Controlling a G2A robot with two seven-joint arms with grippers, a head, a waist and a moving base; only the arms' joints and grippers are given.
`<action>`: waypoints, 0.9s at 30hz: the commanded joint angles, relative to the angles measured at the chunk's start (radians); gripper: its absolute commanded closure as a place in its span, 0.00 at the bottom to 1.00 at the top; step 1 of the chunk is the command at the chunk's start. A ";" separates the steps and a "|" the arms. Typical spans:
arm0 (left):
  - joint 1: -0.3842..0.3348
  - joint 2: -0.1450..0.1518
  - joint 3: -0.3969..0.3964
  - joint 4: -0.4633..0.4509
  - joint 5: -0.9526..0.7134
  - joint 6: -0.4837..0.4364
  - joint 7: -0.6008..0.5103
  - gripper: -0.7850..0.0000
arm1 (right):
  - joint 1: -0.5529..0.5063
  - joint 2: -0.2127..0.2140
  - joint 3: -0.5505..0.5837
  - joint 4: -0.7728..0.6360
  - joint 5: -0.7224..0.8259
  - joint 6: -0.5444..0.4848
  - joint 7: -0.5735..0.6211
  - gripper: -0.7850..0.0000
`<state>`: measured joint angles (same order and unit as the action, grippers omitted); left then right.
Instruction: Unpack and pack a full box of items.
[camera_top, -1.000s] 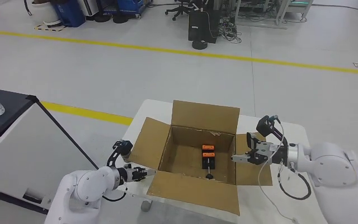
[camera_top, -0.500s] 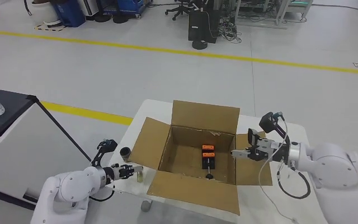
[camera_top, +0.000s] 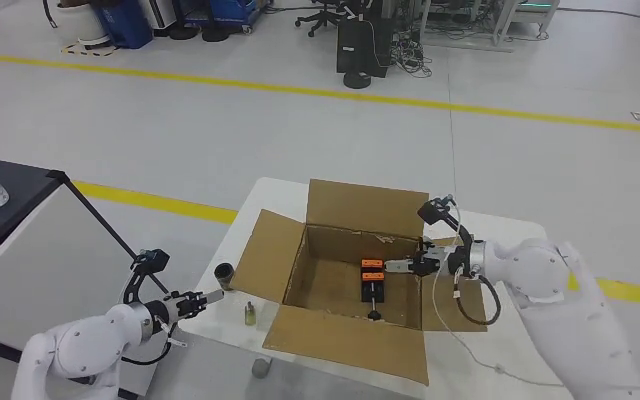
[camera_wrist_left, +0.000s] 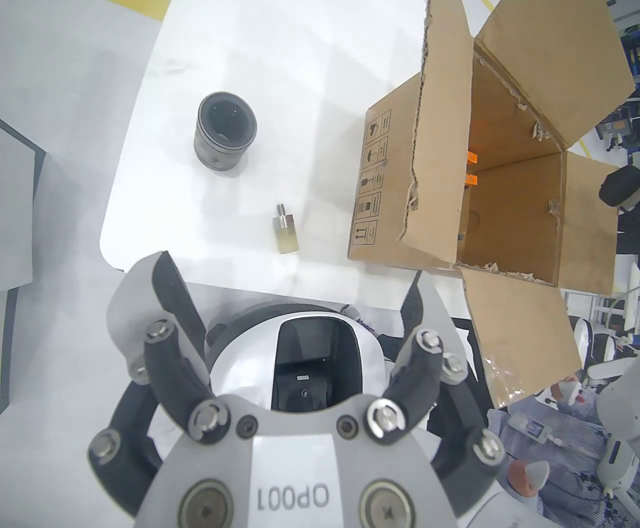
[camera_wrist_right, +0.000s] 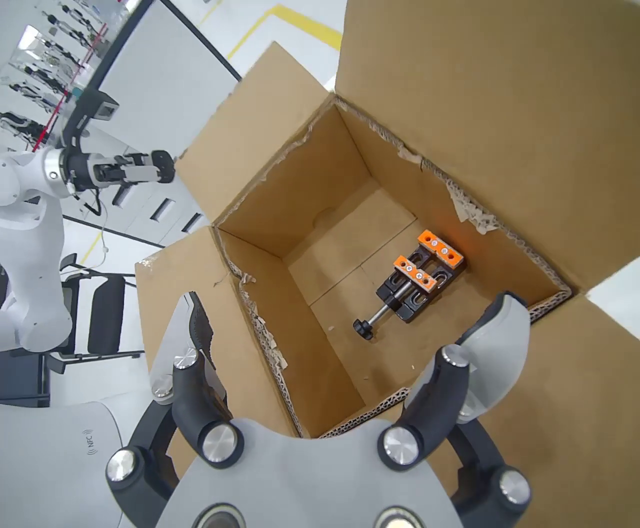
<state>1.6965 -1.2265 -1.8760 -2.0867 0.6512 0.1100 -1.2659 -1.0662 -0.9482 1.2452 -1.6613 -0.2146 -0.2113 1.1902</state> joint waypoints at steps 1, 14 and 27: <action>0.000 0.000 0.000 0.001 0.001 -0.001 -0.001 0.00 | 0.035 -0.007 -0.046 0.034 -0.005 0.029 0.009 0.00; 0.000 0.000 0.000 0.001 0.001 -0.001 -0.001 0.00 | 0.131 -0.049 -0.199 0.173 0.128 0.126 0.038 0.00; 0.000 0.000 0.000 0.001 0.001 -0.001 -0.001 0.00 | 0.142 -0.045 -0.205 0.229 -0.002 0.172 -0.038 0.00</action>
<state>1.6966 -1.2263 -1.8761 -2.0861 0.6518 0.1094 -1.2665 -0.9214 -0.9954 1.0298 -1.4287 -0.2206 -0.0441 1.1554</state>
